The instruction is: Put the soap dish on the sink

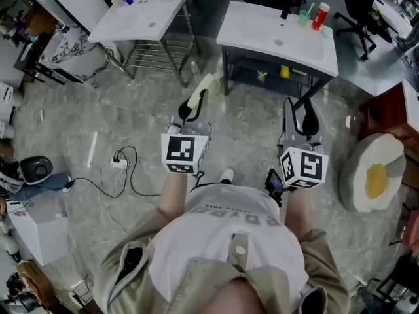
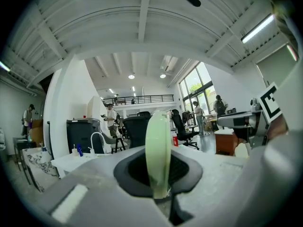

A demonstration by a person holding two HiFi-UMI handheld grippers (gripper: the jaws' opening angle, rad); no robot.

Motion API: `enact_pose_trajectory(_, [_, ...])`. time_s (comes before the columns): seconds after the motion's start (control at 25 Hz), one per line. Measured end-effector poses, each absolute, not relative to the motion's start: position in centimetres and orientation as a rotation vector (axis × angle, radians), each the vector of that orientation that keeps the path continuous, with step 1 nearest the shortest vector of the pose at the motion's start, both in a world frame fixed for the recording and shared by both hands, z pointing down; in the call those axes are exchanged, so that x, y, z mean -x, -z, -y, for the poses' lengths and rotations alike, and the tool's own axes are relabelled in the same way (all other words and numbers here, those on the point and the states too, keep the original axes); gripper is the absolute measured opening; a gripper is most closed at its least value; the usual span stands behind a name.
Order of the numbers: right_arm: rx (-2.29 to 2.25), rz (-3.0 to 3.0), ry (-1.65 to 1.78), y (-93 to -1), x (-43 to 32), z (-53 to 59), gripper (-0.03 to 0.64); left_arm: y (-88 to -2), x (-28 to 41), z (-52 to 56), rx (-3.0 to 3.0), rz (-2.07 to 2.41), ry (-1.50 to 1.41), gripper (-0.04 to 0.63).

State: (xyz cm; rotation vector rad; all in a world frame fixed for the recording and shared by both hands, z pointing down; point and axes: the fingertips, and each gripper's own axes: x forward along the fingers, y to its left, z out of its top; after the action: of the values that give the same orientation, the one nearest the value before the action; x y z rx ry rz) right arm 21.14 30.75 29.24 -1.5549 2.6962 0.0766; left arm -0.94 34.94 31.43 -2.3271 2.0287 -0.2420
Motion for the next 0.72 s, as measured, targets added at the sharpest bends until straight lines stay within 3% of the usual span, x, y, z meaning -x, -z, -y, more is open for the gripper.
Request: enact_pose_trajectory(0.72, [1.636, -2.695, -0.083, -30.4, -18.9, -20.5, 0.178, -32.4, 4.6, -24.4, 2.370, -2.019, 0.219, 0.021])
